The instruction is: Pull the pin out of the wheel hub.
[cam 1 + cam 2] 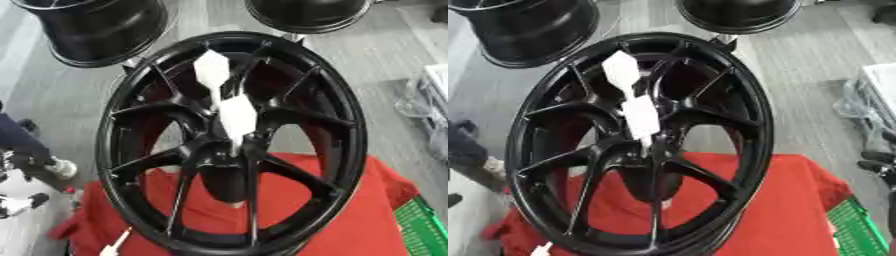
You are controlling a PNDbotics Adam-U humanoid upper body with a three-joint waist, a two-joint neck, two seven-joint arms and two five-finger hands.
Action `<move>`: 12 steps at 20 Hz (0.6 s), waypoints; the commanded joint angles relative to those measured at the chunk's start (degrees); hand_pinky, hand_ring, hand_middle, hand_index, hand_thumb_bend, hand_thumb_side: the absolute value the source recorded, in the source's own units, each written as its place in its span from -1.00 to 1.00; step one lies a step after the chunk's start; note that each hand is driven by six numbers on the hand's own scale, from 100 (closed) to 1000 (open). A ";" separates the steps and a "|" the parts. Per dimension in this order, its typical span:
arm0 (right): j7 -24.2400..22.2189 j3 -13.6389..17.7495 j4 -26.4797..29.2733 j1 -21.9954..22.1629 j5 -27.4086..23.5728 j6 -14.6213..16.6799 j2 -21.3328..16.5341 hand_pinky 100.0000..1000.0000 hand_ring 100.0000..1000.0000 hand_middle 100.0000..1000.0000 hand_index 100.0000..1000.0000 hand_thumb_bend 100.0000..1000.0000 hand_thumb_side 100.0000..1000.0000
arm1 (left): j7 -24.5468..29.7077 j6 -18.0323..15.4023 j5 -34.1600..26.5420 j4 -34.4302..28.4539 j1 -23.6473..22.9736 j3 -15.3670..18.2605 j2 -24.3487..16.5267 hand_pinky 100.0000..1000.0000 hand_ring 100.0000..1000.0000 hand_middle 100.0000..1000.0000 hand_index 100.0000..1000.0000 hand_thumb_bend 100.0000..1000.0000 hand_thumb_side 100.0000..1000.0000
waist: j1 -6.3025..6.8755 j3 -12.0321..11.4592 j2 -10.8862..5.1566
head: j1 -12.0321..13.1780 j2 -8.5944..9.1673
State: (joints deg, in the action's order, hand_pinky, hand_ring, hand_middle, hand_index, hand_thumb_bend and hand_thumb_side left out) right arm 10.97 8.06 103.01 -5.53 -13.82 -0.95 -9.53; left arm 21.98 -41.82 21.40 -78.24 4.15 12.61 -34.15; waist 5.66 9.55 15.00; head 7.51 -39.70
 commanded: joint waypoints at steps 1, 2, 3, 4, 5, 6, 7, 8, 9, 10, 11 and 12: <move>-0.25 -0.33 0.70 -0.56 0.13 -0.16 0.01 0.00 0.05 0.49 0.63 -1.00 0.89 | 8.64 6.10 -13.54 -8.92 -0.56 4.39 6.96 0.15 -0.14 0.32 0.62 -0.70 0.64 | -0.41 -0.29 -0.58 | 0.08 -0.03; -0.34 -0.39 0.68 -0.66 0.12 -0.15 0.12 0.00 0.05 0.49 0.63 -1.00 0.89 | 11.52 9.96 -17.45 -12.06 -0.72 5.46 10.04 0.15 -0.14 0.31 0.62 -0.71 0.66 | -0.53 -0.39 -0.56 | 0.01 0.06; -0.41 -0.44 0.65 -0.70 0.12 -0.15 0.20 0.00 0.05 0.49 0.63 -1.00 0.89 | 14.13 13.96 -20.61 -14.97 -0.79 6.39 12.54 0.15 -0.14 0.30 0.61 -0.72 0.67 | -0.64 -0.46 -0.57 | -0.06 0.08; -0.46 -0.48 0.59 -0.68 0.11 -0.17 0.33 0.00 0.05 0.49 0.63 -1.00 0.90 | 16.31 17.87 -23.00 -17.38 -0.68 7.16 14.93 0.15 -0.13 0.30 0.61 -0.71 0.69 | -0.80 -0.55 -0.63 | -0.12 0.06; -0.50 -0.52 0.52 -0.63 0.11 -0.20 0.46 0.00 0.05 0.49 0.63 -1.00 0.91 | 18.11 21.59 -24.71 -19.50 -0.53 7.80 16.86 0.15 -0.13 0.29 0.60 -0.70 0.70 | -0.91 -0.63 -0.69 | -0.18 0.07; -0.57 -0.60 0.45 -0.53 0.10 -0.24 0.63 0.00 0.05 0.49 0.63 -1.00 0.92 | 19.43 25.21 -25.85 -21.20 -0.21 8.43 19.27 0.15 -0.13 0.28 0.60 -0.70 0.71 | -1.11 -0.72 -0.70 | -0.27 0.23; -0.64 -0.68 0.42 -0.47 0.10 -0.27 0.75 0.00 0.05 0.49 0.63 -1.00 0.92 | 20.31 28.45 -26.52 -22.70 0.09 8.91 21.18 0.15 -0.13 0.27 0.59 -0.69 0.71 | -1.25 -0.80 -0.69 | -0.37 0.34; -0.70 -0.75 0.40 -0.43 0.10 -0.29 0.83 0.00 0.05 0.49 0.63 -1.00 0.92 | 20.73 31.33 -26.87 -23.94 0.41 9.26 22.80 0.15 -0.13 0.27 0.59 -0.69 0.72 | -1.37 -0.89 -0.67 | -0.48 0.40; -0.74 -0.79 0.40 -0.40 0.09 -0.30 0.89 0.00 0.05 0.49 0.63 -1.00 0.91 | 20.87 33.81 -27.01 -24.94 0.81 9.48 24.12 0.15 -0.13 0.27 0.59 -0.68 0.72 | -1.45 -0.98 -0.67 | -0.56 0.43; -0.78 -0.82 0.39 -0.38 0.08 -0.31 0.93 0.00 0.05 0.49 0.63 -1.00 0.92 | 20.82 35.89 -27.18 -25.70 1.22 9.60 25.14 0.15 -0.13 0.26 0.59 -0.68 0.72 | -1.51 -1.06 -0.69 | -0.59 0.43; -0.79 -0.83 0.36 -0.34 0.07 -0.34 0.97 0.00 0.05 0.49 0.63 -1.00 0.92 | 20.65 37.72 -27.10 -26.27 1.65 9.72 25.99 0.16 -0.13 0.26 0.59 -0.67 0.72 | -1.56 -1.14 -0.77 | -0.61 0.40; -0.79 -0.84 0.33 -0.32 0.06 -0.36 1.00 0.00 0.05 0.49 0.63 -1.00 0.92 | 20.45 39.12 -26.97 -26.74 1.96 9.79 26.56 0.15 -0.13 0.26 0.59 -0.67 0.73 | -1.59 -1.19 -0.82 | -0.66 0.42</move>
State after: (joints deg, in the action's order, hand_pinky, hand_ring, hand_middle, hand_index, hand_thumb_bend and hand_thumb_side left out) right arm 10.33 7.33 102.94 -5.54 -13.82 -1.30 -8.26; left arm 42.29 -4.91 -5.01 -102.84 5.39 22.01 -7.93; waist 4.27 8.33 15.01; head 6.95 -39.65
